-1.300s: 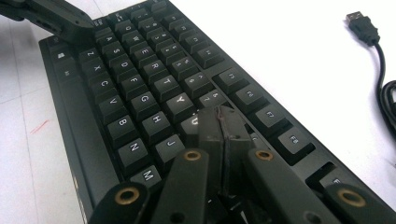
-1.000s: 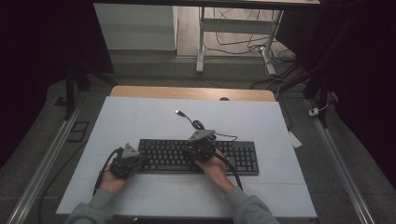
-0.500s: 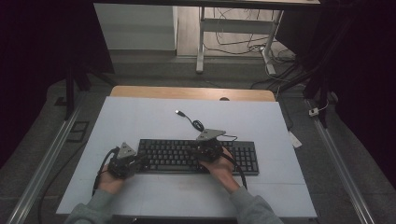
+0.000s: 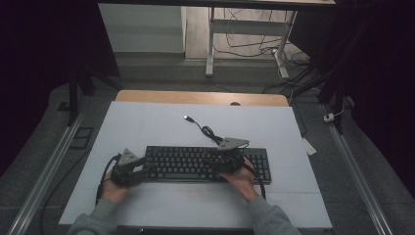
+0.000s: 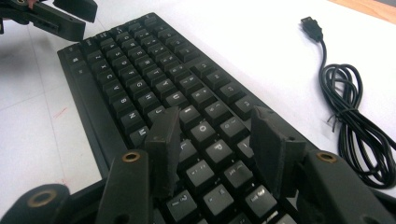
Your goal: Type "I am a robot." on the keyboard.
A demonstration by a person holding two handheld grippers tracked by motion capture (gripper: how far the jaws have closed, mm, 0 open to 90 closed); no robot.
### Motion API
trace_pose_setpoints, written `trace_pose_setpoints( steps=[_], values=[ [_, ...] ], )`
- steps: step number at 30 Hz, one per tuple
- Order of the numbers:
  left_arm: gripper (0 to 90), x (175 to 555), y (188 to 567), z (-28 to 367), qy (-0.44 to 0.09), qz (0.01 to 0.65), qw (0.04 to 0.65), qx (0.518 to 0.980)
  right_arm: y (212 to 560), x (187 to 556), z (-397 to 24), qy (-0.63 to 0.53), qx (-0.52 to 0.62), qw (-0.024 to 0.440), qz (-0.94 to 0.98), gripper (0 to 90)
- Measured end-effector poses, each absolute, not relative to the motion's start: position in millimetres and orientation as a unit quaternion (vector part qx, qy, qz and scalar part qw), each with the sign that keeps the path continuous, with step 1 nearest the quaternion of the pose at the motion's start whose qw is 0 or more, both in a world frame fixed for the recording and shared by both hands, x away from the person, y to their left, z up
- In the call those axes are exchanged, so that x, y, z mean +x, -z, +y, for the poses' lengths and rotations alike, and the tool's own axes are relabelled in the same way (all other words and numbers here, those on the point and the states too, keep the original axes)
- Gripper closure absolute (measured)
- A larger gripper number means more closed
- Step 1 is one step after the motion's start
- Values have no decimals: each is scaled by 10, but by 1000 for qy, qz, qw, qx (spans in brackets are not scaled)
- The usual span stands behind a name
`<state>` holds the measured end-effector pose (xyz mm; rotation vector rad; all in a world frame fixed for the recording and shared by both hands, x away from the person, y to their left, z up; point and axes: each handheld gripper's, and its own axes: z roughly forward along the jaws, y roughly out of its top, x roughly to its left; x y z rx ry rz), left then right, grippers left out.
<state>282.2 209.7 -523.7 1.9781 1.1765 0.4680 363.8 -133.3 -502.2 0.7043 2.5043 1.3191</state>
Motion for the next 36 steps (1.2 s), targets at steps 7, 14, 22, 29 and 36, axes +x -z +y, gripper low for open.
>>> trace_pose_setpoints(
  steps=[7, 14, 22, 29, 36],
  values=[
    [470, 2824, 5246, 2110, -185, 469, 385, 773, 5025, 3612, -1400, -450, 245, 112, 851, 523],
    [435, 2821, 5243, 2117, -186, 473, 384, 771, 5018, 3552, -1508, -451, 252, 111, 849, 523],
    [380, 2802, 5201, 2135, -194, 473, 391, 765, 5022, 3432, -1676, -449, 256, 113, 848, 521],
    [376, 2789, 5172, 2108, -189, 460, 398, 771, 5019, 3308, -1825, -451, 257, 123, 845, 522],
    [382, 2787, 5128, 2049, -173, 434, 406, 785, 5015, 3301, -1925, -451, 266, 133, 841, 521]
  ],
)
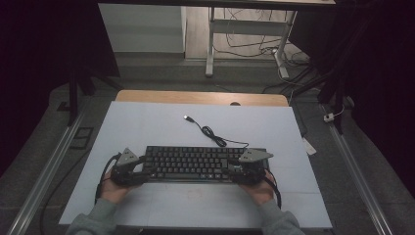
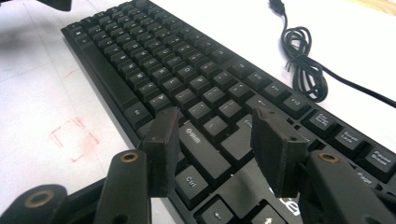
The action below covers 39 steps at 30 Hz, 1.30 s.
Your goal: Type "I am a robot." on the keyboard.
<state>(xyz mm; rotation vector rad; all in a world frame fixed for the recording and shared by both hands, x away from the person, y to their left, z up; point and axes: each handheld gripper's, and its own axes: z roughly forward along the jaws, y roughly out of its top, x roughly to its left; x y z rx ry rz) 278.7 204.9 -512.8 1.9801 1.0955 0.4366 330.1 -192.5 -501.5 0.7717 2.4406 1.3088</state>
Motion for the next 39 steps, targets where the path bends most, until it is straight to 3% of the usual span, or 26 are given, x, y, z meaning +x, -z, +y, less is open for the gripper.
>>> trace_pose_setpoints(
  steps=[9, 14, 15, 16, 20, 39],
  values=[
    [486, 2778, 5048, 1855, -156, 392, 418, 804, 5038, 3315, -1912, -447, 266, 136, 843, 521],
    [618, 2799, 5045, 1733, -138, 375, 424, 812, 5054, 3327, -1901, -447, 265, 131, 844, 522],
    [685, 2802, 5047, 1711, -136, 372, 424, 815, 5059, 3328, -1895, -441, 267, 133, 846, 521],
    [685, 2802, 5051, 1688, -135, 371, 423, 816, 5059, 3328, -1895, -441, 267, 133, 846, 521],
    [873, 2796, 5087, 1612, -128, 364, 415, 824, 5075, 3334, -1877, -440, 264, 130, 848, 521],
    [890, 2810, 5249, 1446, -138, 353, 376, 846, 5092, 3337, -1851, -432, 263, 131, 853, 516]
  ],
)
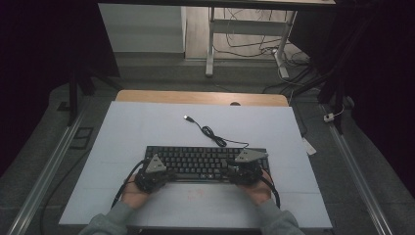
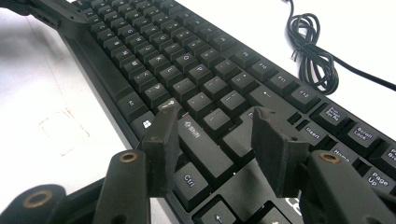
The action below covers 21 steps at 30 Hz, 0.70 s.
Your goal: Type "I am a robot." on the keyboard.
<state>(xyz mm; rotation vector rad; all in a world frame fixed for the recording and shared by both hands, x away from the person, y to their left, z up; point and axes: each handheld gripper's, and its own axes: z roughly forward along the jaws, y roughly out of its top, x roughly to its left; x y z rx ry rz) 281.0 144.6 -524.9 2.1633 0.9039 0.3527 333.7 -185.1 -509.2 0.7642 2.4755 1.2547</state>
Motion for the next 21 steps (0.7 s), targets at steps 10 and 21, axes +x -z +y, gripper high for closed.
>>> trace_pose_setpoints(
  steps=[10, 21],
  values=[
    [891, 2828, 5301, 1416, -134, 353, 361, 853, 5096, 3348, -1857, -430, 267, 132, 852, 515],
    [891, 2799, 5243, 1472, -157, 357, 383, 838, 5090, 3344, -1857, -430, 265, 134, 852, 514]
  ],
)
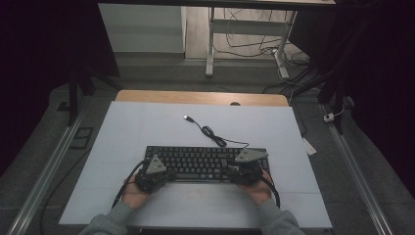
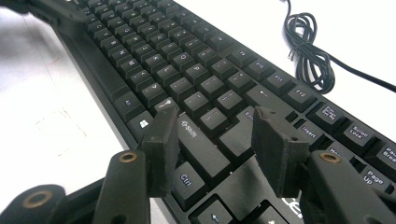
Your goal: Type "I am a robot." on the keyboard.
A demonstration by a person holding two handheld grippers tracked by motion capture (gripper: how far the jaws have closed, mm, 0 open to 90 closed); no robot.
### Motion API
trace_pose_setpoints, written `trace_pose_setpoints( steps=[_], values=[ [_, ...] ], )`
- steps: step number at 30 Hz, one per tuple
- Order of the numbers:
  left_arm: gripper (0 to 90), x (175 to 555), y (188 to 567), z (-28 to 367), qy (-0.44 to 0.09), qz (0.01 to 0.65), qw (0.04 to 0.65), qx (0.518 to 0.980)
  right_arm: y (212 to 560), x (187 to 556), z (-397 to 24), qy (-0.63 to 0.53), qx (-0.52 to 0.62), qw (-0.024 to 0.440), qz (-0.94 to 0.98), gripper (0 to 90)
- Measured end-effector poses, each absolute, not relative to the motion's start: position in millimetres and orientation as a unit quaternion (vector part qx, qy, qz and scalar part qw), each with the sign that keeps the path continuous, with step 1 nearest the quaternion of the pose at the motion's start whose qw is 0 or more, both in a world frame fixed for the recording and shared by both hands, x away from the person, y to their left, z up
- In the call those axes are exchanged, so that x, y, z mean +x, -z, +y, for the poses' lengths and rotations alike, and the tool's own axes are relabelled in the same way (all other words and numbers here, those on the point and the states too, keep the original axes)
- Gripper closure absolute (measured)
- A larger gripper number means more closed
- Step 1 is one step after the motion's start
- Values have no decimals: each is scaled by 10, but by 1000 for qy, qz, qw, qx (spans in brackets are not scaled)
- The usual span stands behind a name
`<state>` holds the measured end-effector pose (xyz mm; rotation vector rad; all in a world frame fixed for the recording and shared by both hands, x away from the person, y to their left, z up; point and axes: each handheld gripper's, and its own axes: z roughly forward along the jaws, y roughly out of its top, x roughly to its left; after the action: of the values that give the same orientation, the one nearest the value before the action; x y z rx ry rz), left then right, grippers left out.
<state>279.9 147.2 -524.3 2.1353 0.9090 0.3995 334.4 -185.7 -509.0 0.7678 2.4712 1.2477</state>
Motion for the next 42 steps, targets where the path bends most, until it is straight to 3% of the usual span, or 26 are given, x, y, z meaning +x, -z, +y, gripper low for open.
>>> trace_pose_setpoints(
  steps=[10, 26, 42],
  values=[
    [872, 2803, 5171, 1651, -165, 385, 420, 805, 5089, 3346, -1858, -431, 263, 136, 853, 510],
    [591, 2844, 5181, 1873, -170, 420, 422, 785, 5092, 3358, -1871, -428, 264, 138, 853, 501],
    [497, 2836, 5185, 1949, -178, 430, 411, 784, 5099, 3363, -1870, -428, 266, 139, 852, 496]
  ],
)
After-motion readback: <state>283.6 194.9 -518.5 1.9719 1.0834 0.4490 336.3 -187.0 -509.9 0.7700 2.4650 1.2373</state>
